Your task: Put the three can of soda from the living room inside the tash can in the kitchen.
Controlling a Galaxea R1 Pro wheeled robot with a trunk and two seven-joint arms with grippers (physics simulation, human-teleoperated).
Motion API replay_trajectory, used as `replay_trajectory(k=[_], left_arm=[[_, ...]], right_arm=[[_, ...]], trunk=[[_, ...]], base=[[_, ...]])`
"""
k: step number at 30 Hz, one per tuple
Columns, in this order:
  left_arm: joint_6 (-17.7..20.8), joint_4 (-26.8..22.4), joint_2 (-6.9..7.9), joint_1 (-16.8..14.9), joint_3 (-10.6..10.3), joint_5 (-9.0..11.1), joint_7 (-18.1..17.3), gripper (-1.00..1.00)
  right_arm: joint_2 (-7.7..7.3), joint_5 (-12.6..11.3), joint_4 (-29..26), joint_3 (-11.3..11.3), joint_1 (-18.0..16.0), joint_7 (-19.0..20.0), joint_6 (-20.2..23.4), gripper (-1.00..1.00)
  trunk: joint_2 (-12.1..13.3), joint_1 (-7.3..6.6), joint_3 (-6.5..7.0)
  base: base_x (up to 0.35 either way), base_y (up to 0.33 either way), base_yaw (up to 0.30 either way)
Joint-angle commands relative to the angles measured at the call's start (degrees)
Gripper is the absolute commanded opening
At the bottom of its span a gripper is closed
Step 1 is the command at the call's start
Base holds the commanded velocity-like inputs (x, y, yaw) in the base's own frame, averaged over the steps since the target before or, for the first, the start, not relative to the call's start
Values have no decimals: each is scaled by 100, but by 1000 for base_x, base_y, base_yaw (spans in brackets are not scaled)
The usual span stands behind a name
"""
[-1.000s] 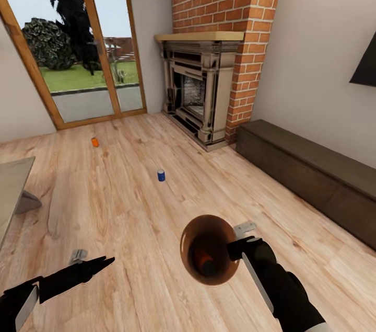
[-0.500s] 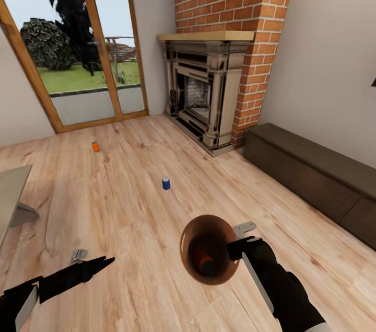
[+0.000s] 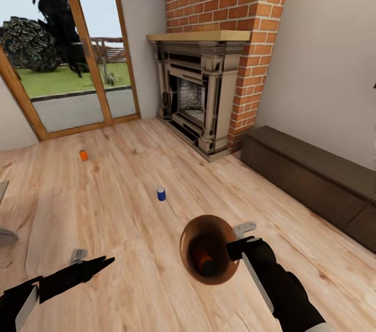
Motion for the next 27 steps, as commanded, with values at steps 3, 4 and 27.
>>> replay_trajectory(k=[3, 4, 27], left_arm=[[0, 0, 0, 0, 2, 0, 0, 100], [0, 3, 0, 0, 3, -1, 0, 100], [0, 1, 0, 0, 9, 6, 0, 100]], right_arm=[[1, -30, -3, -2, -4, 27, -3, -100], [1, -30, -3, -1, -4, 27, -3, -100], [1, -29, -3, 0, -2, 26, -3, -100]], trunk=[[0, 0, 9], [0, 0, 12], [0, 0, 37]], base=[[343, 91, -237], [343, 88, -247], [345, 27, -72]])
